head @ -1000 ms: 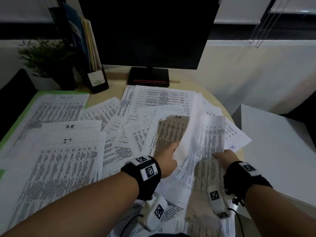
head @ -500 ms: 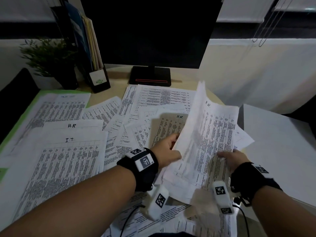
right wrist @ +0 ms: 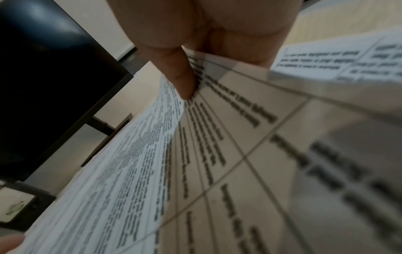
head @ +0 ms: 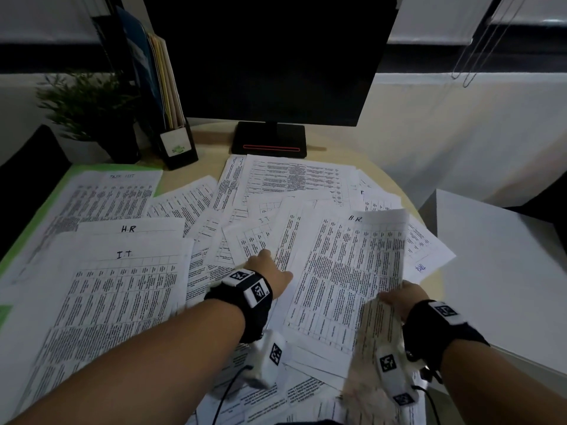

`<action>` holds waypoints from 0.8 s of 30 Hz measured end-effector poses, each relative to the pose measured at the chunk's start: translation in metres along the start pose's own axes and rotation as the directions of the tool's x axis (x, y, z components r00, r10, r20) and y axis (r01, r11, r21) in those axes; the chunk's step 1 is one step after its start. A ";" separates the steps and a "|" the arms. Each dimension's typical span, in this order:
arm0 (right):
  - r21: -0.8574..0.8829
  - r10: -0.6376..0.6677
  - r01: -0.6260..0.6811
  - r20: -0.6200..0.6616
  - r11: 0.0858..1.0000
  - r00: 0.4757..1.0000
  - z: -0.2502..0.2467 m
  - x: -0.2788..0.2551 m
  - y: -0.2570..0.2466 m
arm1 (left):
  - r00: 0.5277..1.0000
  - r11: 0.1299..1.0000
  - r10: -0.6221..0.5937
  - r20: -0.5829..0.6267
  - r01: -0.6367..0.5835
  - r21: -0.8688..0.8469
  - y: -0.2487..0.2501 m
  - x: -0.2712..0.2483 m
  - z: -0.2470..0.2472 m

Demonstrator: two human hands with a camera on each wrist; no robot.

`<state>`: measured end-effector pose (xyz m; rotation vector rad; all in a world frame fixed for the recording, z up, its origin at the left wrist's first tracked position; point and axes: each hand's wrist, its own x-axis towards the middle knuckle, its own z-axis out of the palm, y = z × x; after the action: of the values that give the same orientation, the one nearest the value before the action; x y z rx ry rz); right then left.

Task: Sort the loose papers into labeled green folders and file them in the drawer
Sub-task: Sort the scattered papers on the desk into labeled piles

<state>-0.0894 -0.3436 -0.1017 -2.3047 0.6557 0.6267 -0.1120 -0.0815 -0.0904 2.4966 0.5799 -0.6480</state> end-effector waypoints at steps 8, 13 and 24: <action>0.033 -0.021 0.022 -0.011 0.999 1.000 0.007 -0.004 -0.010 | 0.995 0.989 -0.080 -0.059 0.087 0.119 0.007 -0.005 0.010; -0.038 -0.010 0.011 0.025 0.999 1.000 0.015 -0.009 -0.029 | 0.997 0.998 -0.068 -0.030 0.068 -0.007 0.012 0.001 0.009; -0.607 -0.670 0.480 -0.119 0.633 0.733 0.014 -0.061 -0.048 | 0.998 0.997 0.030 0.048 -0.026 -0.075 -0.001 0.007 0.010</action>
<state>-0.1108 -0.2844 -0.0539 -2.9750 -0.2230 0.0844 -0.1102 -0.0840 -0.1028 2.4085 0.5400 -0.6626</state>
